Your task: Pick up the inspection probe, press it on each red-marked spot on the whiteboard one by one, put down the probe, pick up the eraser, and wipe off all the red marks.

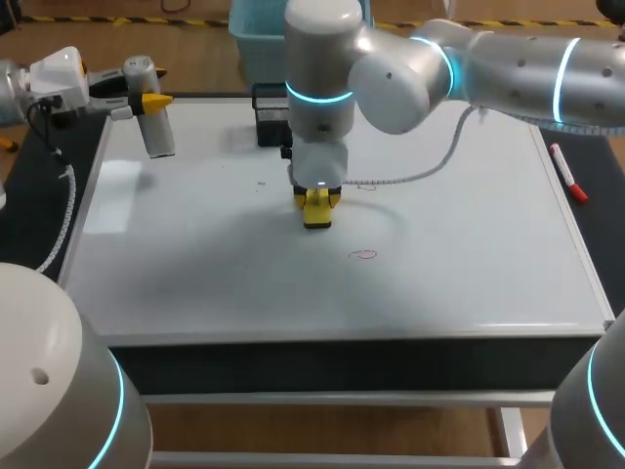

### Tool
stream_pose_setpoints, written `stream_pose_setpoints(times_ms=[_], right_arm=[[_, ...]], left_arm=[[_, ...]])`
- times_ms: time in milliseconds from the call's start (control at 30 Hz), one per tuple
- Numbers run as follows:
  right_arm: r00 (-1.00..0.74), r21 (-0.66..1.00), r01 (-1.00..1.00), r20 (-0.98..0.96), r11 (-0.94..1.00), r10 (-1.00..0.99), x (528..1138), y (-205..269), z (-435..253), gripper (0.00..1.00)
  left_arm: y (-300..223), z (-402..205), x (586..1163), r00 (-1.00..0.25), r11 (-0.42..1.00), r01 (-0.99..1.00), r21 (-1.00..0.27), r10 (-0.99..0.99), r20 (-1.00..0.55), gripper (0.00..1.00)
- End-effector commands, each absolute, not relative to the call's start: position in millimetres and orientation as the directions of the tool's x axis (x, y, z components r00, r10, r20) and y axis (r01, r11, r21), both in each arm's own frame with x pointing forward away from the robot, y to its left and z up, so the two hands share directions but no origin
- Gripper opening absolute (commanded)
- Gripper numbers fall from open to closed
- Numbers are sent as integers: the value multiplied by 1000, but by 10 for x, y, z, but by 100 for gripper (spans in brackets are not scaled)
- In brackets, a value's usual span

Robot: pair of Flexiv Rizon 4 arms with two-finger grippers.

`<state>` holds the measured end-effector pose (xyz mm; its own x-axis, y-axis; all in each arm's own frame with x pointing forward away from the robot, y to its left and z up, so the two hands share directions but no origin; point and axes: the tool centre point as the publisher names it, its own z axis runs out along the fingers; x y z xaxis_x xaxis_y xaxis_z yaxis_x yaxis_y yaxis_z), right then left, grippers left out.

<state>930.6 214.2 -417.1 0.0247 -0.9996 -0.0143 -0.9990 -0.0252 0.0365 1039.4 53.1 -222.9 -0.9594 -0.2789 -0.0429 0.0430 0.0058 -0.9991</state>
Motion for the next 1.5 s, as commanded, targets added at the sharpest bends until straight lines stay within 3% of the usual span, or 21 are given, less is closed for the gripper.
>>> stream_pose_setpoints(times_ms=[33,333,1500], right_arm=[[49,37,-998,-17,-50,-999,9281,2056,-3963,0],[61,26,-998,-61,-63,-996,9411,1653,-3569,0],[-418,40,-908,-30,417,-908,10161,-1288,-3506,0]], left_arm=[[530,-2217,10386,-959,6,44,-999,-281,-44,0],[530,-2217,10386,-959,6,44,-999,-281,-44,0],[530,-2217,10386,-959,6,44,-999,-281,-44,0]])
